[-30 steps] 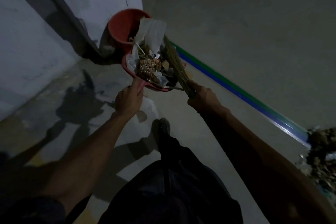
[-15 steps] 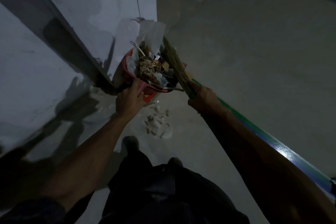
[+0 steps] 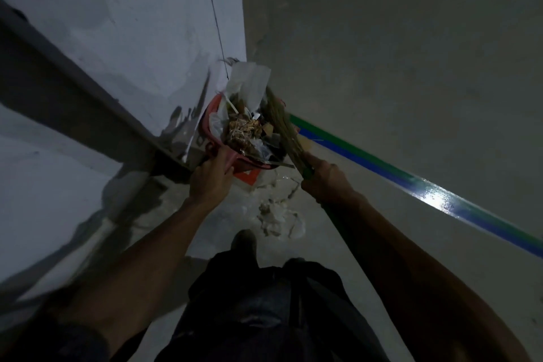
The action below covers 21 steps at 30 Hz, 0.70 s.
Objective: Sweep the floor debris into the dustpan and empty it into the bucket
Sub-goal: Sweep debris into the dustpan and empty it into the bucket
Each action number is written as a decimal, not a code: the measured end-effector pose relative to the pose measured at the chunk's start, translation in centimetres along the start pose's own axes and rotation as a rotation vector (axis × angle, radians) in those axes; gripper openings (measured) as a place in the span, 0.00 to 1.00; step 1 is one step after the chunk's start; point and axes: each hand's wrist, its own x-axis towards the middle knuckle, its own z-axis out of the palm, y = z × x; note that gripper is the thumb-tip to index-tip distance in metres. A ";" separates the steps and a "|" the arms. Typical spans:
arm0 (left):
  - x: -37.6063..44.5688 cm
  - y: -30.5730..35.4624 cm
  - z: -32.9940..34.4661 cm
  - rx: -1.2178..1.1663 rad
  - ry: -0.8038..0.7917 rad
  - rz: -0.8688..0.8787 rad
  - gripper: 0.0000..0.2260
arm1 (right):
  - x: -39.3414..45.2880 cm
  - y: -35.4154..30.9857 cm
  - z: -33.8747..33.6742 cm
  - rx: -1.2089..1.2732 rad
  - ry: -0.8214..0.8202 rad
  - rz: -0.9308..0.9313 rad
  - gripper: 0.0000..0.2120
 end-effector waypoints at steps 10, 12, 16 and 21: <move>3.2 -2.6 -0.5 0.050 -0.142 -0.049 0.24 | 3.1 -2.3 1.5 0.021 -0.111 0.056 0.31; 3.9 -2.6 -0.4 0.064 -0.168 -0.049 0.24 | 3.7 -2.3 1.7 0.034 -0.128 0.062 0.30; 5.4 -3.1 -0.1 0.088 -0.229 -0.036 0.24 | 5.6 -2.0 2.0 0.063 -0.168 0.055 0.31; 8.8 -3.8 0.2 0.120 -0.306 -0.024 0.25 | 8.9 -2.3 2.4 0.103 -0.226 0.123 0.29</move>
